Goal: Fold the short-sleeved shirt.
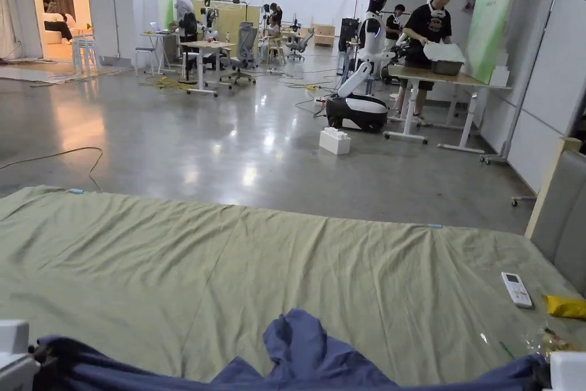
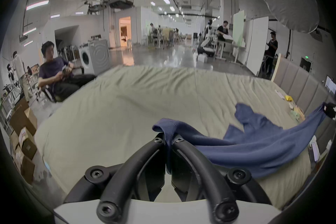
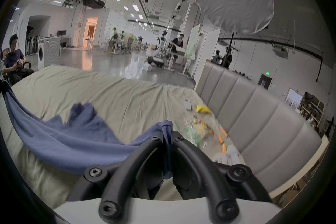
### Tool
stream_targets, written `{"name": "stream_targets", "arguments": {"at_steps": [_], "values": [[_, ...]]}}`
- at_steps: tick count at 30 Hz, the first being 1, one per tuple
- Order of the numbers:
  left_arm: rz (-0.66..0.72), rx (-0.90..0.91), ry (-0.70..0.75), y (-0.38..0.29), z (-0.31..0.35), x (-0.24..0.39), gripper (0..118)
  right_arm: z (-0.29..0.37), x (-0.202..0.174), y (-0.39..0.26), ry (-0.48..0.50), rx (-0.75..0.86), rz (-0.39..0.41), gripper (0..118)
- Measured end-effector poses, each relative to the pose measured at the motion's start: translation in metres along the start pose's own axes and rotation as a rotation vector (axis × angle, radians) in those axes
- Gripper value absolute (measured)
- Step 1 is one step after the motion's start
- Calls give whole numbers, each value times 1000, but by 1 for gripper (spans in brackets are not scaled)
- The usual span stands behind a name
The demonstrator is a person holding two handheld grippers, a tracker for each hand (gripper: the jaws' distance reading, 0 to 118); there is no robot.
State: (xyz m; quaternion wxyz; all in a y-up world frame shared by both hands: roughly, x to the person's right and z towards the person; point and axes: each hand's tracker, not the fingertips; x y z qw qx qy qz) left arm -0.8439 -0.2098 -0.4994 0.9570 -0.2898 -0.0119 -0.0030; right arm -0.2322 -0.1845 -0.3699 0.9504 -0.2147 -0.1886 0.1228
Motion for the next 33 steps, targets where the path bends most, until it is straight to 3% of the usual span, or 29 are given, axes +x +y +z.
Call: {"name": "stream_targets", "arguments": {"at_steps": [7, 9, 16, 17, 18, 21, 22, 23, 25, 26, 33], "values": [[40, -199, 28, -69, 1, -11, 5, 20, -15, -76, 29, -125, 23, 7], [57, -248, 24, -85, -19, -26, 5, 16, -20, -95, 57, -211, -4, 7], [-14, -318, 41, -109, -35, -26, 6, 8, -25, -134, 42, -294, 5, 7], [-18, -321, 48, -109, -37, -27, 7, 8, -25, -135, 43, -296, 4, 7], [-17, -321, 50, -110, -38, -27, 16, 8, -25, -135, 45, -298, 0, 8], [-45, -329, 105, -111, -39, -22, 20, 12, -30, -133, 40, -286, 8, 10], [-51, -328, 101, -110, -38, -21, 24, 13, -32, -132, 37, -282, 7, 16], [-54, -320, 103, -110, -37, -20, 32, 15, -35, -131, 35, -270, 0, 30], [-56, -301, 104, -107, -35, -13, 58, 18, -41, -125, 43, -245, -14, 70], [-63, -279, 104, -105, -32, -9, 63, 20, -45, -121, 38, -222, -19, 80], [-106, -15, 45, -73, -7, 47, 61, 30, -84, -74, 110, 15, -60, 83]]}}
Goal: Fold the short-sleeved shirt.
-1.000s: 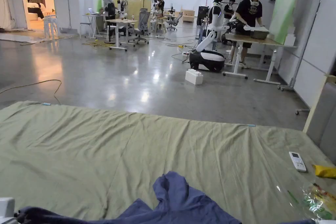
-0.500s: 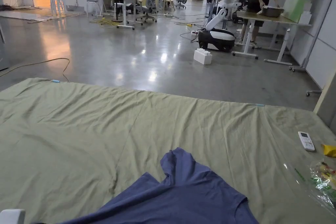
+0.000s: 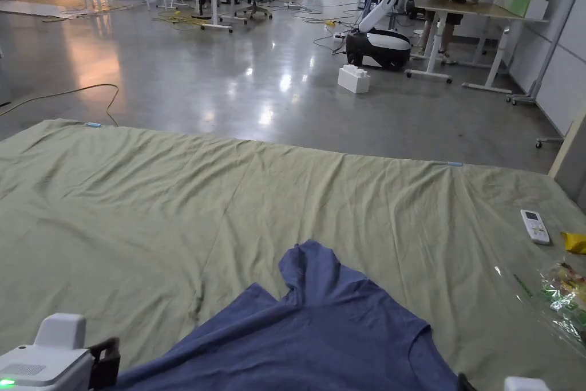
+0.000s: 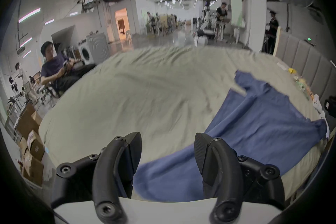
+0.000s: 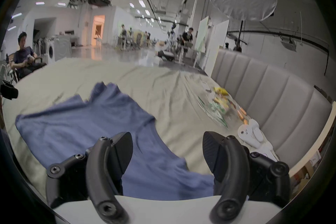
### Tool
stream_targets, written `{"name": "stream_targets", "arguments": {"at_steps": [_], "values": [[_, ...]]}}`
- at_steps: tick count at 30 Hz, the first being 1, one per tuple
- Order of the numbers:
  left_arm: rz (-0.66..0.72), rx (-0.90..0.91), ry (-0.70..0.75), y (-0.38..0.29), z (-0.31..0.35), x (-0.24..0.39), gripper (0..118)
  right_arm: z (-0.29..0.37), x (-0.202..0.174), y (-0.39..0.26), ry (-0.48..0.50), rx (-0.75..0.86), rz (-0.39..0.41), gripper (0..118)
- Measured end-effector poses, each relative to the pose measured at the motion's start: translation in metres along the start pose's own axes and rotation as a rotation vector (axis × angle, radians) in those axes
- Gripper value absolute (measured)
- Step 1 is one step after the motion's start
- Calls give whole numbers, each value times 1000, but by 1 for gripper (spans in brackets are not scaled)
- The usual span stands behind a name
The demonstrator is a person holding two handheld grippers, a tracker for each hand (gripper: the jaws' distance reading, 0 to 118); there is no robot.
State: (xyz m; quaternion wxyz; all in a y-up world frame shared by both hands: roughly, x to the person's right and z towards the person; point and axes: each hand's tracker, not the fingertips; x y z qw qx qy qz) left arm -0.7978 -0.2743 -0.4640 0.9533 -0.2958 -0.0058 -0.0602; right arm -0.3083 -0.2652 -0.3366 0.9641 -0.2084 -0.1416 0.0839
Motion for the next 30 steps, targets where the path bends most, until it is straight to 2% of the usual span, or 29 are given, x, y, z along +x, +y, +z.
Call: {"name": "stream_targets", "arguments": {"at_steps": [2, 4, 5, 7, 8, 9, 13, 16, 21, 24, 30], "values": [[1, 96, -8, 11, 10, 17, 60, 3, -15, 17, 3, 86, -14, 82], [-10, 181, -30, 26, 20, 35, 54, 5, -29, 33, 23, 143, -38, 73], [-5, 228, -32, 31, 25, 43, 52, 7, -35, 40, 24, 171, -45, 66], [-30, 302, -44, 42, 30, 57, 45, 9, -48, 54, 23, 247, -44, 44], [-37, 330, -42, 46, 34, 63, 38, 10, -52, 58, 27, 264, -59, 34], [-44, 364, -45, 50, 38, 68, 27, 11, -56, 64, 23, 280, -69, 22], [-20, 455, -44, 62, 53, 81, 10, 13, -66, 82, 44, 308, -106, 5], [-4, 475, -57, 67, 61, 84, 5, 15, -71, 91, 23, 351, -74, 1], [-26, 472, -59, 66, 61, 85, 3, 12, -70, 97, 27, 321, -117, 0], [-19, 437, -46, 62, 56, 76, 3, 9, -69, 98, 26, 327, -115, 0], [-5, 192, -14, 40, 18, 25, 3, -2, -70, 93, 40, 288, -86, 0]]}}
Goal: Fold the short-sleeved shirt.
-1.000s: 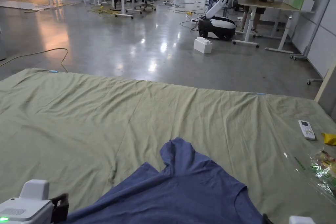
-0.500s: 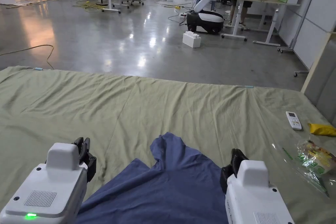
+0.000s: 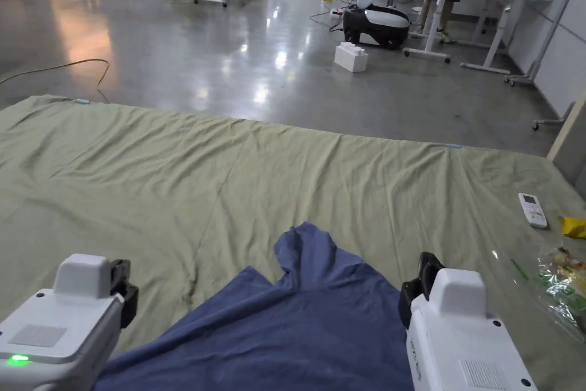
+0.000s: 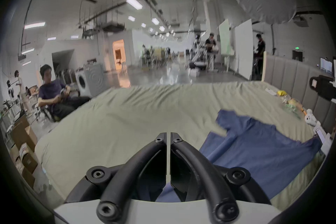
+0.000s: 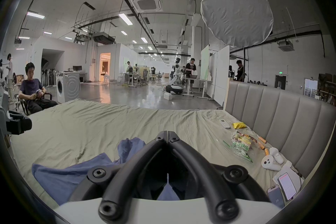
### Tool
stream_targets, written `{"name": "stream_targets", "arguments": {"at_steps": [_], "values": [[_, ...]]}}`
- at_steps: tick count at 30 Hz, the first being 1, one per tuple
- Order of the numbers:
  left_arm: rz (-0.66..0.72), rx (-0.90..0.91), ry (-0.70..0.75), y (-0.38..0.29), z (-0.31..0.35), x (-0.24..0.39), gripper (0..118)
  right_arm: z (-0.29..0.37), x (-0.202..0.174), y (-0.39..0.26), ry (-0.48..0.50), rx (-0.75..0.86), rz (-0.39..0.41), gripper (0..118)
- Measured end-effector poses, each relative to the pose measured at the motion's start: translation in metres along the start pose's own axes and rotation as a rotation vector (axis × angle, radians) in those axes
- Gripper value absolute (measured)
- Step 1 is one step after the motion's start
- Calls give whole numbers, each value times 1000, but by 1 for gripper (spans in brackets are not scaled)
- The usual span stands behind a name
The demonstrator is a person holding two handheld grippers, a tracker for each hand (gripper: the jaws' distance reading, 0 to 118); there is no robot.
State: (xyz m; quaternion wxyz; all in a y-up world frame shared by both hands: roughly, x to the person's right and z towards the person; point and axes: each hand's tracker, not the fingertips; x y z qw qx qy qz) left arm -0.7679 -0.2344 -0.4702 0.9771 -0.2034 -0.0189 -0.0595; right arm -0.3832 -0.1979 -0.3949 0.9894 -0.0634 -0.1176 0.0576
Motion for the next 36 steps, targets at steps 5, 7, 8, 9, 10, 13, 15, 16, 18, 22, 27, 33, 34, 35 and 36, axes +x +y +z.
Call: {"name": "stream_targets", "arguments": {"at_steps": [5, 7, 8, 9, 10, 13, 15, 16, 18, 22, 27, 33, 34, 35, 36], "values": [[62, -238, 36, -32, -22, -56, 3, -10, -2, -12, 9, -46, 3, 0], [97, -329, 26, -45, -33, -74, 4, -14, -4, -17, 17, -64, 7, 0], [109, -363, 29, -52, -38, -81, 7, -16, -5, -20, 21, -76, 10, 0], [130, -416, 30, -58, -41, -89, 22, -19, -7, -23, 25, -90, 10, 0], [158, -442, 55, -64, -45, -96, 40, -21, -8, -26, 28, -100, 13, 0], [214, -502, 53, -77, -49, -106, 68, -24, -11, -35, 36, -132, 17, 0], [247, -513, 71, -85, -54, -111, 68, -26, -13, -40, 40, -148, 19, 0], [245, -544, 64, -90, -59, -111, 68, -26, -14, -42, 41, -158, 20, 0], [254, -590, 59, -97, -65, -104, 68, -28, -15, -46, 44, -172, 22, 0], [254, -653, 108, -123, -91, -100, 66, -34, -16, -53, 46, -200, 28, 0], [196, -610, 141, -124, -87, -80, 48, -46, -15, -60, 47, -229, 25, 0], [122, -595, 112, -124, -93, -60, 7, -106, -8, -63, 113, -335, 25, 1], [133, -594, 113, -122, -92, -62, 7, -122, -7, -63, 132, -371, 46, 1], [156, -588, 112, -120, -91, -65, 7, -141, -7, -63, 158, -411, 65, 3], [173, -578, 110, -119, -89, -67, 7, -161, -5, -66, 182, -458, 47, 11]]}}
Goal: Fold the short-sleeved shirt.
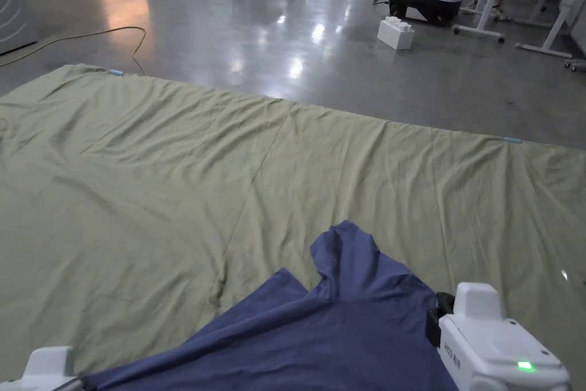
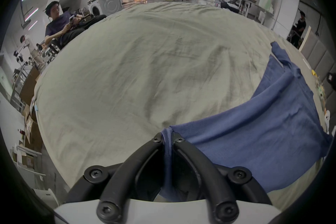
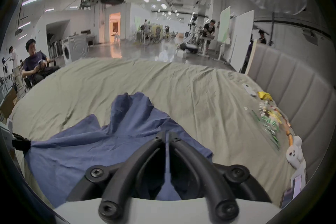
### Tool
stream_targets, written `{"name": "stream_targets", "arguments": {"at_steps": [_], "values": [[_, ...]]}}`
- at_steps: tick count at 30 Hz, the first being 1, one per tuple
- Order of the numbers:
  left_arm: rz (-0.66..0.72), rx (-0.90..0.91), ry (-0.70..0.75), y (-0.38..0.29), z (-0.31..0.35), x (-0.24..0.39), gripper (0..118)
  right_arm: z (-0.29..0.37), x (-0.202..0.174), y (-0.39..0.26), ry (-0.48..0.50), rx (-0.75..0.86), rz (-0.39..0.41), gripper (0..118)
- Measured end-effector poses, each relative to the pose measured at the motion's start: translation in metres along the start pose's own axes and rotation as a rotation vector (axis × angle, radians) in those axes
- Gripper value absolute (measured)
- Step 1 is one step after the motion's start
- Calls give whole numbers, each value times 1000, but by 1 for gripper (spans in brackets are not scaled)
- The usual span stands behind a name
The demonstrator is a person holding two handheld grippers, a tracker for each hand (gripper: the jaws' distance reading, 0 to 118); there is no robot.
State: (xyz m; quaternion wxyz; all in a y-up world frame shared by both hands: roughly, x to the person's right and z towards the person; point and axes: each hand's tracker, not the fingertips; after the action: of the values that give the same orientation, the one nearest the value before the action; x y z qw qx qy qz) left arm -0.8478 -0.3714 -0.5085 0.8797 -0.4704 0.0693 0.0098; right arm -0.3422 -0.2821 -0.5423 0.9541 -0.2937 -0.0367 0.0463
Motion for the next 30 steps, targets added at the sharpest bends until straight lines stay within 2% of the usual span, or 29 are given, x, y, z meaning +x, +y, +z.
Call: {"name": "stream_targets", "arguments": {"at_steps": [1, 3, 5, 6, 8, 10, 13, 16, 17, 18, 19, 21, 23, 24, 25, 28, 30], "values": [[11, 6, -4, 0, 3, -2, 7, -18, 5, 8, -12, -7, 16, 22], [-12, 22, 5, 0, 1, 2, 7, -58, 13, 21, 28, -94, 33, 50], [-19, 25, 8, -3, 8, 0, 7, -95, 16, 32, 33, -166, 131, 72], [-11, 29, 8, -2, 7, -2, 7, -111, 18, 36, 53, -175, 152, 81], [7, 31, 5, 1, 4, -3, 7, -140, 20, 40, 86, -205, 172, 86], [-3, 26, 10, -5, 28, 11, 7, -164, 20, 45, 103, -250, 171, 86], [-24, 21, 23, -7, 16, 9, 7, -192, 17, 46, 149, -318, 188, 87], [-31, 15, 31, -7, 14, 14, 7, -211, 13, 40, 132, -372, 216, 87], [-30, 13, 32, 0, 5, 4, 7, -215, 11, 38, 134, -397, 233, 85], [-36, 13, 38, 2, 2, 2, 7, -218, 11, 35, 150, -405, 230, 79], [-42, 12, 41, 4, 0, 2, 7, -217, 12, 35, 195, -396, 193, 70], [-55, 13, 46, 0, 4, 6, 7, -214, 8, 37, 171, -401, 182, 59], [-71, 13, 49, 0, 2, 6, 7, -212, 4, 37, 183, -394, 192, 39], [-74, 14, 50, 1, 1, 5, 7, -211, 0, 39, 181, -386, 210, 19], [-72, 16, 51, -2, 6, 9, 7, -210, -4, 38, 179, -372, 234, 8], [-61, 25, 49, -3, 7, 8, 7, -206, -13, 36, 157, -353, 289, 3], [-48, 40, 43, -4, 14, 10, 7, -195, -11, 37, 147, -329, 285, 3]]}}
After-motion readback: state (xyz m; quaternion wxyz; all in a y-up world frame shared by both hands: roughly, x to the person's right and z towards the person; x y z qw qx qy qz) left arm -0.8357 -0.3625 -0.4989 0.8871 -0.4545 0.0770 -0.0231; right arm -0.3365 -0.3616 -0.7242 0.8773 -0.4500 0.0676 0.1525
